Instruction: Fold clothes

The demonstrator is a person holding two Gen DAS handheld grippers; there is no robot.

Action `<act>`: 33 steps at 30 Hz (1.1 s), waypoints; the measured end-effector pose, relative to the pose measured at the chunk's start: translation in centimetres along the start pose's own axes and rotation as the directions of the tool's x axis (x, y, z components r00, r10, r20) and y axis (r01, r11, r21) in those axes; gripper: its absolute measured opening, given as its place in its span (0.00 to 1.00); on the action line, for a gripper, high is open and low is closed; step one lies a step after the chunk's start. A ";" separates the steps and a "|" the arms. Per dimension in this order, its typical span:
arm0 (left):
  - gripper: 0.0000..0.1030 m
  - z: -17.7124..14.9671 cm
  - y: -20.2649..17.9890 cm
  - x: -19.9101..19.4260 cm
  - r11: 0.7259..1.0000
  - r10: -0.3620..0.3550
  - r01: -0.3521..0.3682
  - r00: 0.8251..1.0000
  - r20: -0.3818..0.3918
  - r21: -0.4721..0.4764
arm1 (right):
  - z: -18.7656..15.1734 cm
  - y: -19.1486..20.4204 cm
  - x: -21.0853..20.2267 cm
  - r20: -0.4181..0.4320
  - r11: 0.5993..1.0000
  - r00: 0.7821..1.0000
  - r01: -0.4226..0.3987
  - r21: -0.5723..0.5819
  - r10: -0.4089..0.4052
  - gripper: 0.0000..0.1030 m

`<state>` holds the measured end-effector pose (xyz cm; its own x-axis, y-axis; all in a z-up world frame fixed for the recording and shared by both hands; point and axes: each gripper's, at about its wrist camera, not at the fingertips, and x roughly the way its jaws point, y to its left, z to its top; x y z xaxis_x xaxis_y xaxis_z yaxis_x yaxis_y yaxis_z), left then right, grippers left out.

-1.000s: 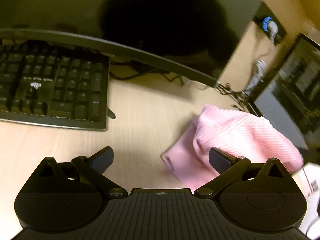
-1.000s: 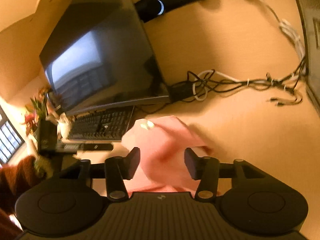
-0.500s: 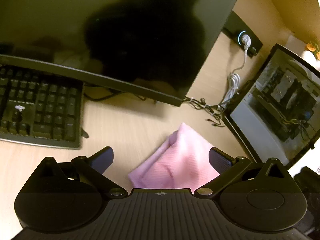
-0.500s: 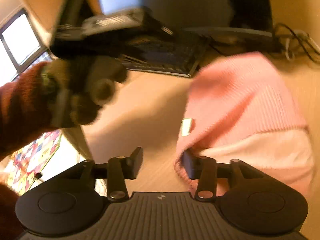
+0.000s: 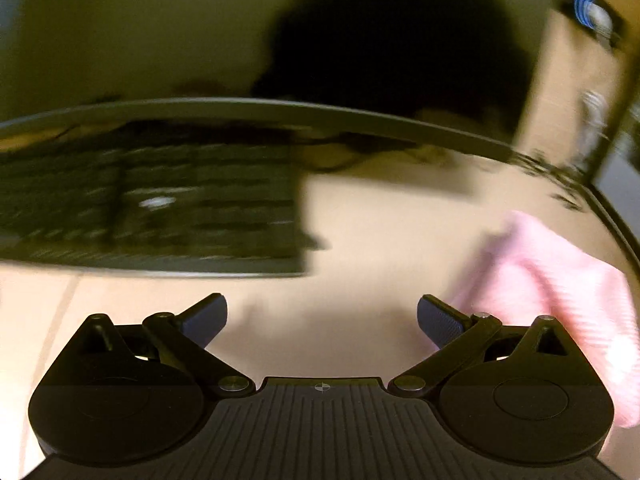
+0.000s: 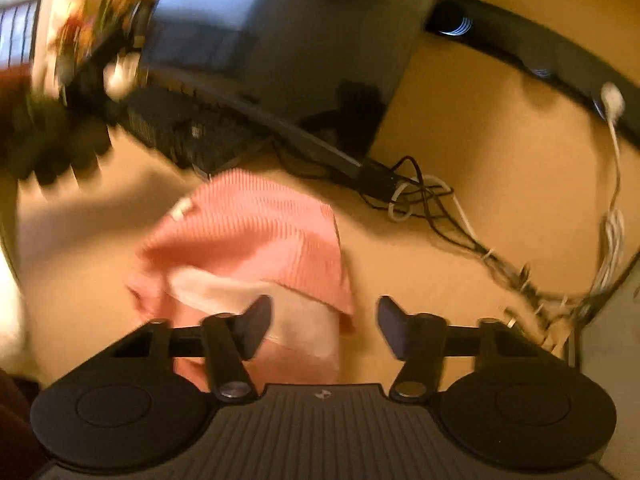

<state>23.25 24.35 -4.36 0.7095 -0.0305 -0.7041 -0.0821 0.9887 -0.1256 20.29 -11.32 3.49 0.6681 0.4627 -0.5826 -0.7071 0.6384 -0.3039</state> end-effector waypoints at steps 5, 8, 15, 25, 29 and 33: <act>1.00 0.2 -0.2 -1.4 0.997 -0.075 0.075 0.997 0.016 -0.027 | 0.5 2.2 2.8 0.012 0.993 1.000 0.019 -0.113 -0.018 0.48; 1.00 0.4 -1.0 -2.2 0.990 -0.138 0.139 0.990 0.029 -0.022 | 1.8 2.5 2.7 0.065 0.998 0.998 0.002 -0.058 0.002 0.49; 1.00 -0.6 -2.7 -3.2 0.981 -0.192 0.192 0.981 0.028 -0.028 | 2.2 4.9 -0.3 0.061 0.918 0.916 -0.396 -0.002 0.395 0.55; 1.00 -3.3 -8.2 -7.1 0.970 -0.239 0.235 0.969 0.060 0.066 | -2.2 -1.4 -3.7 0.021 0.943 0.973 -0.226 0.244 0.228 0.72; 1.00 -6.2 -13.4 -5.8 0.962 -0.133 0.118 0.990 0.048 0.246 | -3.5 -4.1 -3.2 -0.002 0.918 0.990 -0.129 0.375 0.140 0.74; 1.00 -7.9 -14.4 -4.8 0.932 0.009 -0.034 0.997 0.071 0.362 | -3.6 -5.0 -1.3 0.002 0.909 0.993 -0.112 0.402 0.122 0.80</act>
